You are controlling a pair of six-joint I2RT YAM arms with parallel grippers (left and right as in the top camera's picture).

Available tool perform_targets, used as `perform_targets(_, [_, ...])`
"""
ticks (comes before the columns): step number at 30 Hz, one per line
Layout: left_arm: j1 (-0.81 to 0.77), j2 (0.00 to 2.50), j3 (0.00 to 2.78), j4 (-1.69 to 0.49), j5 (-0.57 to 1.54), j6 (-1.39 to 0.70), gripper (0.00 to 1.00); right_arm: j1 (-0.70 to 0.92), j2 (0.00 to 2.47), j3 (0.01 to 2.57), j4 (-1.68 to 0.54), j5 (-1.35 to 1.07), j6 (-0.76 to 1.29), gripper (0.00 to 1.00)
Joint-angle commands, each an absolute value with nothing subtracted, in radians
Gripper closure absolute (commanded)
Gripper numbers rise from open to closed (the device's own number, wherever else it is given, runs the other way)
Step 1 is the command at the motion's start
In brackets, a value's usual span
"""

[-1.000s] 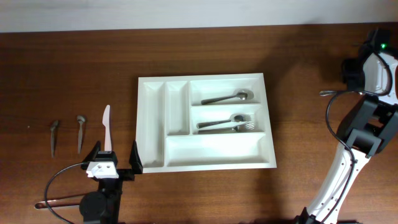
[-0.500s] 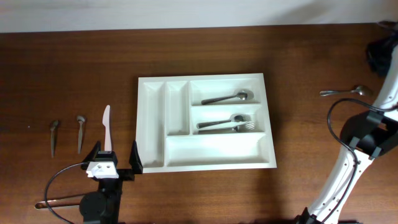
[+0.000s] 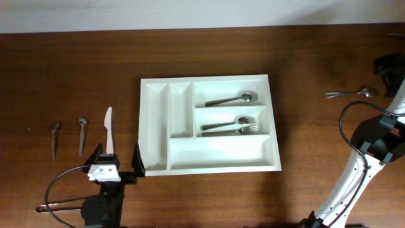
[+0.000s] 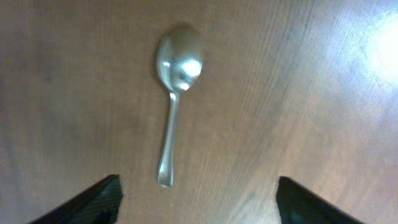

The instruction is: Pack container

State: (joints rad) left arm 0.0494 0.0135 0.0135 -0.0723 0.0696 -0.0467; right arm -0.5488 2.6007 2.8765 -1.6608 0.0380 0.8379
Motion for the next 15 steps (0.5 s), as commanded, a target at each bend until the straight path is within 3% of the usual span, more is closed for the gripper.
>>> perform_targets(1, [0.055,0.006,0.009,-0.076,0.059,-0.053,0.01,-0.525,2.594,2.845,-1.620,0.035,0.834,0.14])
perform_targets(7, [0.055,0.006,0.009,-0.076,0.059,-0.053,0.01,-0.509,2.594,2.726,-1.576,0.026,0.916,0.08])
perform_targets(15, [0.055,0.006,0.009,-0.076,0.059,-0.053,0.01,-0.511,2.594,2.547,-1.485,-0.026,0.948,0.07])
